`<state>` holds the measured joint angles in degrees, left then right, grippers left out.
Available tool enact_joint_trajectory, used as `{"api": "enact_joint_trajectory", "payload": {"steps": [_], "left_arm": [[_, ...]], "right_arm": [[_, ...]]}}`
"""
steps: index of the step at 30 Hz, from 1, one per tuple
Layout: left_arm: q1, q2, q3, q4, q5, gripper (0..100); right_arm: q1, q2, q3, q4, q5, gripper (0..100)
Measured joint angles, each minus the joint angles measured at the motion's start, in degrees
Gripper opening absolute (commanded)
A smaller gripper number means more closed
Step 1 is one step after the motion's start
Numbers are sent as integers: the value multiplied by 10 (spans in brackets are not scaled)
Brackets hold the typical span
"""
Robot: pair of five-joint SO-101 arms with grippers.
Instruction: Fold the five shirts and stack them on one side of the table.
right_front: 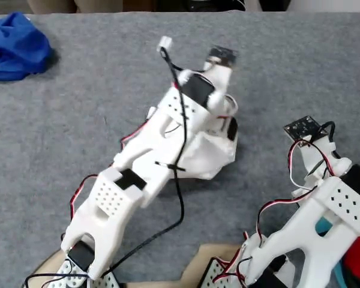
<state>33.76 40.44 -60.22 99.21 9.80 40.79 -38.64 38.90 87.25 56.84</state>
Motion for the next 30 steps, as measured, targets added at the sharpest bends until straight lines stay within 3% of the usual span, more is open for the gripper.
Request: {"api": "enact_joint_trajectory", "payload": {"steps": [10,17,30], "left_arm": [[-135,0,-7,-8,7,38],[-140,0,90,-91,6,29],[-178,0,207,-178,6,31]], "right_arm": [[-6,0,0,2,-3,5],[-76,0,-22,13,-60,5],[-330,0,-62,-25,-207,6]]}}
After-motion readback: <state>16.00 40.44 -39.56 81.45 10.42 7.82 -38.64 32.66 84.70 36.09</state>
